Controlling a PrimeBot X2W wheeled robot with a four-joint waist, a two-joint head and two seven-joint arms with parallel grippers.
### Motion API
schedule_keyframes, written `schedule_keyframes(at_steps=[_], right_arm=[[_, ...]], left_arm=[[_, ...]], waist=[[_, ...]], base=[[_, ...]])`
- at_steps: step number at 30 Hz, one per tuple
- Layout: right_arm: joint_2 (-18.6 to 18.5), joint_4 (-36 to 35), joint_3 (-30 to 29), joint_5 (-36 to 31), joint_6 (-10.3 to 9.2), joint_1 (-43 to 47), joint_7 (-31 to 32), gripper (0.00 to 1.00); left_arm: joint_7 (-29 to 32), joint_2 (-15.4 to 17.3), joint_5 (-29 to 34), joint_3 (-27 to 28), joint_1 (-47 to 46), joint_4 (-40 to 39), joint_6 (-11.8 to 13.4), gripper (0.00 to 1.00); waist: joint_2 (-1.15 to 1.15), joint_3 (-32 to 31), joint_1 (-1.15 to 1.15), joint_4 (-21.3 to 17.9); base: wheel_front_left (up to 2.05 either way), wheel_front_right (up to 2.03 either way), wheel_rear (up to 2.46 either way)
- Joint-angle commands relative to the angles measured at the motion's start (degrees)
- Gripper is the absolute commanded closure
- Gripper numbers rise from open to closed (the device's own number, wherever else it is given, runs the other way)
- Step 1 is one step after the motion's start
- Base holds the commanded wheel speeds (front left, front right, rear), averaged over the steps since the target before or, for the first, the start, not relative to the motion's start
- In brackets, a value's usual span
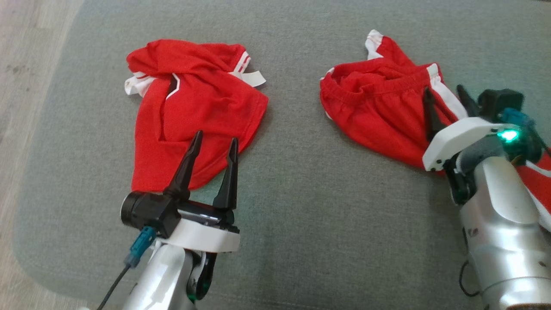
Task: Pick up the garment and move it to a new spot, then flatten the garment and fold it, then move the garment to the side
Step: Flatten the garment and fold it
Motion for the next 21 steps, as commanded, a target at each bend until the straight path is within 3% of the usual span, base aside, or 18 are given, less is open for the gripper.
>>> schedule_keyframes(at_steps=[1,3,4,5,6,13,21], right_arm=[[0.0,-0.12,1.73,-0.11,-0.04,-2.29,-0.12,0.0],[-0.11,2.03,2.29,0.39,-0.04,-3.07,-0.44,0.0],[-0.07,3.0,2.69,0.86,-0.04,-3.45,-0.62,0.31],[-0.01,3.85,3.07,1.48,-0.04,-3.84,-0.91,0.91],[0.03,4.56,3.54,1.94,-0.04,-4.18,-1.39,1.0],[1.07,4.79,11.2,7.61,-0.04,-4.01,-9.34,1.0],[1.53,-5.05,24.19,17.26,-0.04,3.58,-12.9,1.0]], left_arm=[[-0.29,0.09,-0.28,1.29,-1.99,-1.44,0.08,0.0],[-0.29,0.09,-0.21,1.46,-2.12,-1.39,0.08,0.0],[-0.29,0.09,-0.16,1.58,-2.17,-1.34,0.07,0.0],[-0.29,0.09,-0.1,1.72,-2.23,-1.3,0.07,0.0],[-0.29,0.09,-0.02,1.87,-2.28,-1.24,0.09,0.0],[-0.29,0.09,0.38,2.65,-1.57,-1.1,0.21,0.0],[-0.29,0.09,0.61,3.98,0.3,-1.01,0.24,0.0]], waist=[[0.0,0.43,-0.01,0.44],[0.0,0.55,-0.01,0.47],[0.0,0.59,-0.01,0.4],[0.0,0.61,-0.01,0.29],[0.0,0.57,-0.01,0.12],[0.0,-1.44,-0.01,-2.15],[0.0,-6.0,-0.01,-5.66]], base=[[0.0,0.0,0.0],[0.0,0.0,0.0],[0.0,0.0,0.0],[0.0,0.0,0.0],[0.0,0.0,0.0],[0.0,0.0,0.0],[0.0,0.0,0.0]])
